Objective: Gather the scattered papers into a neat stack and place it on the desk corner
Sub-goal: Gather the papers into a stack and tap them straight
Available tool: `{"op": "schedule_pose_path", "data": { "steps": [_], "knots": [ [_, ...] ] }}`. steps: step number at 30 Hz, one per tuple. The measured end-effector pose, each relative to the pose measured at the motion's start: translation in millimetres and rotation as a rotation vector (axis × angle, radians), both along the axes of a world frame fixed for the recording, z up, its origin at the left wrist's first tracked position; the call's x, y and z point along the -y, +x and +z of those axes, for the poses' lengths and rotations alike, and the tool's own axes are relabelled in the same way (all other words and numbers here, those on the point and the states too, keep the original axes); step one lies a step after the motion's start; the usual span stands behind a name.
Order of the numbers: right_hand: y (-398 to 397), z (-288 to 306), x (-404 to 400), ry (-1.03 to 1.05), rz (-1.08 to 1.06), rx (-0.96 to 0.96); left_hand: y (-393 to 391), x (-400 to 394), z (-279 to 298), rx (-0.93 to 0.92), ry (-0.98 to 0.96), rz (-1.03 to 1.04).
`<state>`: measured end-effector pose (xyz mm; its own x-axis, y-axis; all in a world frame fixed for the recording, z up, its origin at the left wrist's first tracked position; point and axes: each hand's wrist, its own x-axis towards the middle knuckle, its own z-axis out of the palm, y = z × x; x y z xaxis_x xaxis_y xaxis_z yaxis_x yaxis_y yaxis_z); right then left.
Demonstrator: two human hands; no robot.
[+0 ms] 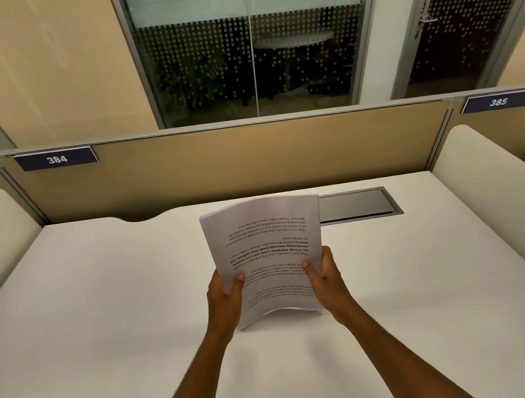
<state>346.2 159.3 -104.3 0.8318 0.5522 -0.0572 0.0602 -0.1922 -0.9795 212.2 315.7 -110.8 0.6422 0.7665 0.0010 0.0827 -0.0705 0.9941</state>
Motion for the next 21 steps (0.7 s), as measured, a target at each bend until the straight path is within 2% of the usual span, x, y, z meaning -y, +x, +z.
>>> {"op": "schedule_pose_path", "data": {
  "steps": [7,10,14,16,19,21],
  "knots": [
    [1,-3,0,-0.040,-0.002,0.008,-2,-11,1,-0.016,0.100,-0.069],
    [9,3,1,-0.028,-0.035,-0.016,2,-29,19,-0.049,0.229,-0.174],
    [30,22,4,0.096,-0.137,-0.050,14,-59,56,-0.188,0.438,-0.309],
    [41,35,6,0.106,-0.206,0.032,21,-70,77,-0.250,0.543,-0.354],
    [57,54,8,0.029,-0.311,0.325,31,-78,107,-0.340,0.693,-0.434],
    [66,69,10,0.015,-0.284,0.438,38,-79,124,-0.395,0.807,-0.487]
  ]
}}
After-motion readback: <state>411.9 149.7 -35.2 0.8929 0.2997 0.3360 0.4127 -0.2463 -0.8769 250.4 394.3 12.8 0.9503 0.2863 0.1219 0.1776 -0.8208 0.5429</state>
